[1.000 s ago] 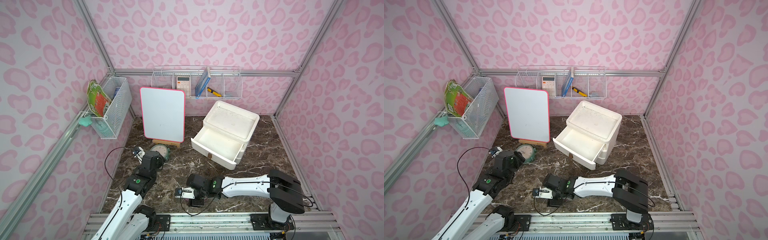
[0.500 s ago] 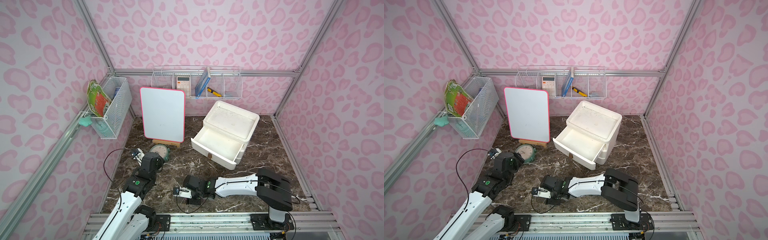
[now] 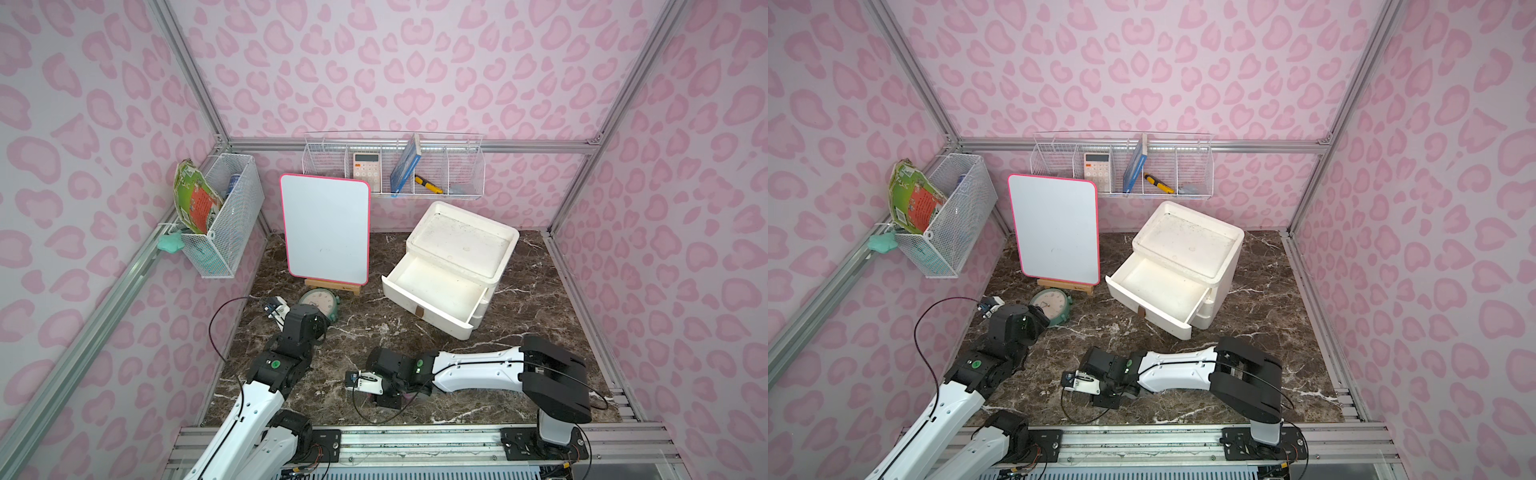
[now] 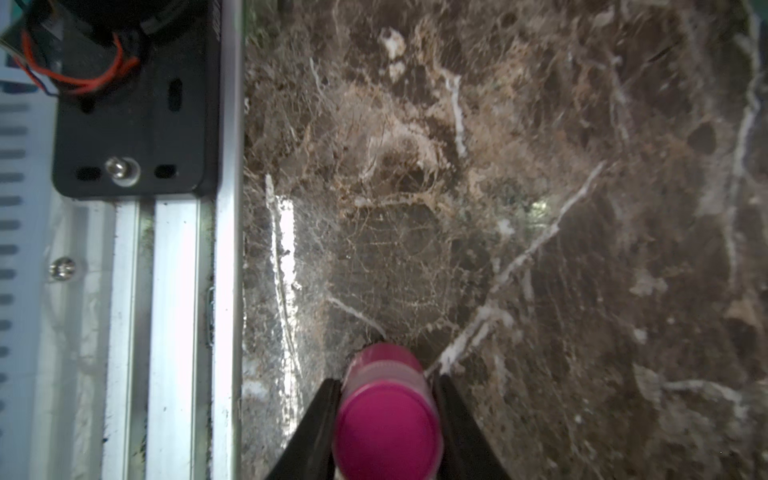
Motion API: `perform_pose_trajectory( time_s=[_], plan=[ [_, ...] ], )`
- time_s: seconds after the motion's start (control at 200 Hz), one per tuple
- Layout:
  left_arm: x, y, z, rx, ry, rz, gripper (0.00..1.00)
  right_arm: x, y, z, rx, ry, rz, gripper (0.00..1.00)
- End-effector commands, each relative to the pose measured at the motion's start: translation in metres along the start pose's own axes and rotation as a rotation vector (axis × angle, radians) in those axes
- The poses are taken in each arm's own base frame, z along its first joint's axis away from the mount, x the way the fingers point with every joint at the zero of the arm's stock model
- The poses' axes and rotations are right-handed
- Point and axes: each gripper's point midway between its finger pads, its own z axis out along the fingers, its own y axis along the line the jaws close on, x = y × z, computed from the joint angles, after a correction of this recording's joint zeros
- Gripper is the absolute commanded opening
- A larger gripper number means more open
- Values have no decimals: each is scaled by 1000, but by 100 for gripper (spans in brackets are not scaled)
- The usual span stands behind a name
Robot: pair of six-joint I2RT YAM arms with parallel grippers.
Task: Put the paint cans in the drawer according to color
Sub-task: Pick up the paint can at the center of the board, then place the paint can in the drawer.
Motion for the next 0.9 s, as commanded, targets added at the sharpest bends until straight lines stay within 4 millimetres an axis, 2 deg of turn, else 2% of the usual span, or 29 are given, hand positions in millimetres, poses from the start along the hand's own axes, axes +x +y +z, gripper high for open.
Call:
perform_pose_trajectory(
  time_s=[0.0, 0.11, 0.2, 0.25, 0.3, 0.31, 0.365, 0.46, 0.595, 0.896],
  plan=[
    [1, -5, 1, 23, 9, 20, 78, -30, -17, -31, 57, -75, 48, 26],
    [-1, -9, 0, 36, 9, 27, 78, -63, -61, -92, 170, -204, 166, 23],
    [-1, -13, 1, 50, 12, 31, 78, -74, -114, -161, 354, -306, 303, 22],
    [-1, -17, 1, 65, 15, 36, 77, -69, -147, -198, 456, -353, 408, 23],
    [0, -21, 2, 81, 25, 53, 77, -52, -177, -226, 521, -367, 540, 23],
    [0, -22, 2, 83, 26, 57, 76, -54, -184, -237, 534, -385, 562, 23],
    [0, -27, 3, 96, 37, 75, 76, -32, -210, -260, 563, -376, 701, 23],
    [1, -32, 4, 107, 49, 101, 75, -6, -230, -274, 597, -303, 791, 23],
    [0, -38, 5, 131, 50, 113, 75, 5, -236, -276, 625, -250, 802, 23],
    [2, -51, 9, 171, 71, 134, 74, 14, -240, -247, 580, -130, 783, 24]
  ],
)
